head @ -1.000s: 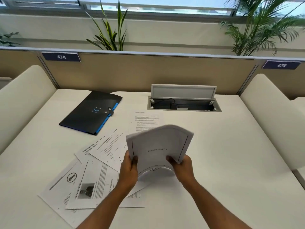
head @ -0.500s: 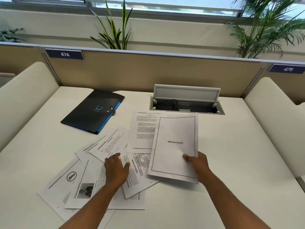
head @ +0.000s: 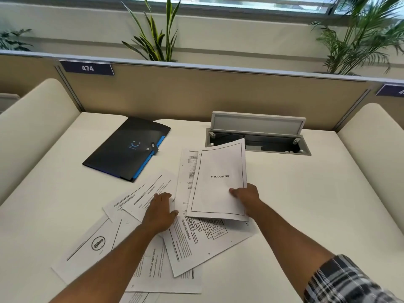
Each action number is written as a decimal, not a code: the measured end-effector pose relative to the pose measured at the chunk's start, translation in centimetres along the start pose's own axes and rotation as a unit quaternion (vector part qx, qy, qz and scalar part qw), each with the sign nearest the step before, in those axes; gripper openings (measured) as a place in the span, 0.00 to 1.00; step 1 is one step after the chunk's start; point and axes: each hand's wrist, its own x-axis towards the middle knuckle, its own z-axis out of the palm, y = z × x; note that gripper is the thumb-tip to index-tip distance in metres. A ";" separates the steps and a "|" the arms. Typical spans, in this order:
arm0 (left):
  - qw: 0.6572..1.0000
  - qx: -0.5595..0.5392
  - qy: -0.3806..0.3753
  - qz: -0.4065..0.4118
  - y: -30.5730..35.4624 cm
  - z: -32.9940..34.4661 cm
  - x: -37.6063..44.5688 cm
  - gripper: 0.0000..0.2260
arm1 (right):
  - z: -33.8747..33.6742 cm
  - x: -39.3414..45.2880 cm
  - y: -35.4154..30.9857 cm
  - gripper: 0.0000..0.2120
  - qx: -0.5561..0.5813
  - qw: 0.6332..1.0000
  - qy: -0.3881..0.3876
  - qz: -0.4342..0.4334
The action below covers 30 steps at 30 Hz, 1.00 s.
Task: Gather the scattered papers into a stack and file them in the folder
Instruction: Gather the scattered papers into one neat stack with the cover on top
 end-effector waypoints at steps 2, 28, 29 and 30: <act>0.999 0.039 -0.012 0.017 -0.2 0.1 0.8 0.33 | 1.1 0.8 -0.6 0.23 -0.044 0.999 0.013 -0.011; 0.998 0.051 -0.018 0.012 -1.2 0.1 1.9 0.17 | 0.3 -0.4 0.9 0.21 0.162 0.981 -0.034 0.097; 0.999 0.033 -0.009 0.002 -1.2 0.4 1.5 0.14 | -0.5 -1.0 1.5 0.21 0.186 0.976 -0.032 0.111; 1.000 0.014 -0.001 -0.012 -1.3 0.6 1.1 0.10 | -1.3 -1.6 2.1 0.20 0.205 0.971 -0.030 0.123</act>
